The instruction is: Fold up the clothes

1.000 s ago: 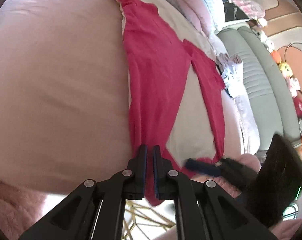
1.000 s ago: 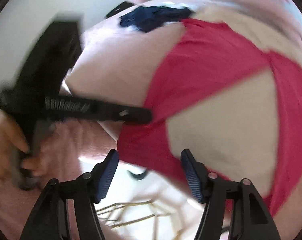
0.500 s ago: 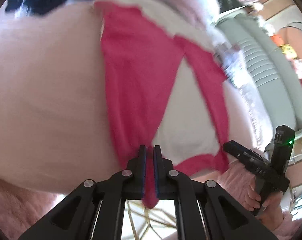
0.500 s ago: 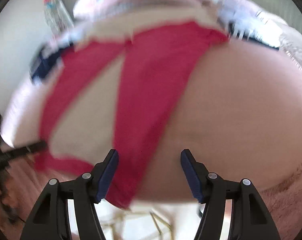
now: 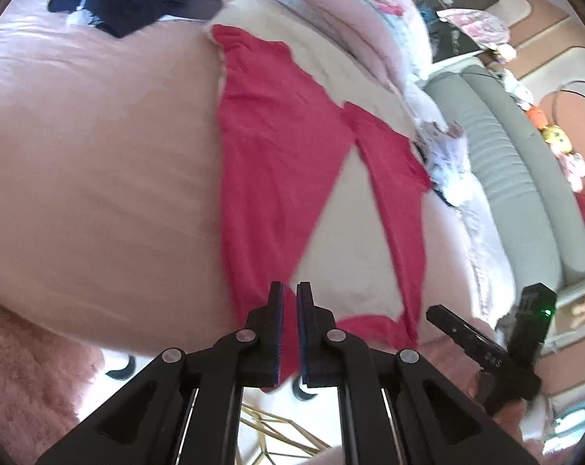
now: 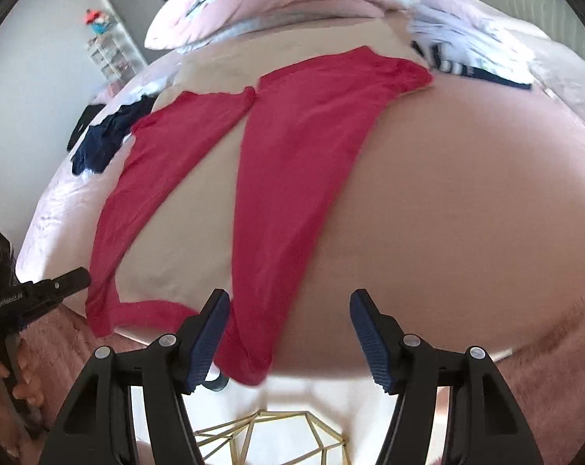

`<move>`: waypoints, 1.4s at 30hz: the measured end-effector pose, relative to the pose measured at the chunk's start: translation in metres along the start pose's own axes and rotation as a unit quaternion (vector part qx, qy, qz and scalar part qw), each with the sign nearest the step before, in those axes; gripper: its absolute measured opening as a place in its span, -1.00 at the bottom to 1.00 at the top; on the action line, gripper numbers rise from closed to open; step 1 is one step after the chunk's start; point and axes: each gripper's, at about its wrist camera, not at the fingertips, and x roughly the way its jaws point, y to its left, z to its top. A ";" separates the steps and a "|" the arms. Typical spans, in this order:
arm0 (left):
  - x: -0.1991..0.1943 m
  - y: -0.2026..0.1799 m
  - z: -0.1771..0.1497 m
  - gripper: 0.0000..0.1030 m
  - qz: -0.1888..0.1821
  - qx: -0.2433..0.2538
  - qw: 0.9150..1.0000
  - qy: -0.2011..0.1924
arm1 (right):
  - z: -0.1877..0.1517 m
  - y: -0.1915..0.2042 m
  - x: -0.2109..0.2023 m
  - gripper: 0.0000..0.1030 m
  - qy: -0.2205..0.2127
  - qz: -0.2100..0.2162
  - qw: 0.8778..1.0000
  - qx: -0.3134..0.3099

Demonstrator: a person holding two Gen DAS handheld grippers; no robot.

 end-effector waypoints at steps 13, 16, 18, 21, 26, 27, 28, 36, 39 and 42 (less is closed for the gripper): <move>0.013 0.004 -0.008 -0.90 0.025 0.003 0.999 0.035 | -0.019 -0.021 -0.011 0.22 0.033 -0.012 0.999 0.024; 0.011 -0.002 -0.008 -0.84 0.032 0.021 0.998 0.042 | -0.012 -0.026 -0.023 0.22 -0.012 0.016 0.999 0.049; 0.007 -0.004 -0.009 -0.83 0.008 0.023 0.999 0.036 | -0.002 -0.024 -0.028 0.25 -0.043 0.025 0.997 0.053; 0.002 -0.004 -0.009 -0.82 -0.001 0.027 0.999 0.025 | 0.013 -0.007 -0.011 0.25 -0.039 -0.005 0.999 0.019; 0.006 0.006 -0.008 -0.83 -0.005 0.008 0.999 0.032 | -0.003 -0.002 0.017 0.26 0.005 -0.051 0.998 -0.024; 0.006 0.009 -0.008 -0.83 -0.008 0.003 0.999 0.033 | -0.007 0.001 0.014 0.27 0.010 -0.049 0.998 -0.032; 0.008 0.010 -0.007 -0.83 -0.011 -0.002 0.999 0.034 | -0.013 0.002 0.013 0.29 0.016 -0.044 0.998 -0.036; 0.012 0.001 -0.007 -0.82 -0.019 -0.027 0.999 0.011 | -0.027 -0.004 -0.007 0.27 0.026 0.010 1.000 -0.011; 0.004 0.008 -0.014 -0.82 -0.027 -0.065 0.998 0.001 | -0.021 -0.027 -0.015 0.27 -0.002 0.097 0.993 0.074; 0.001 0.006 -0.021 -0.82 -0.015 -0.072 0.997 -0.003 | -0.021 -0.037 -0.007 0.27 0.011 0.120 0.987 0.105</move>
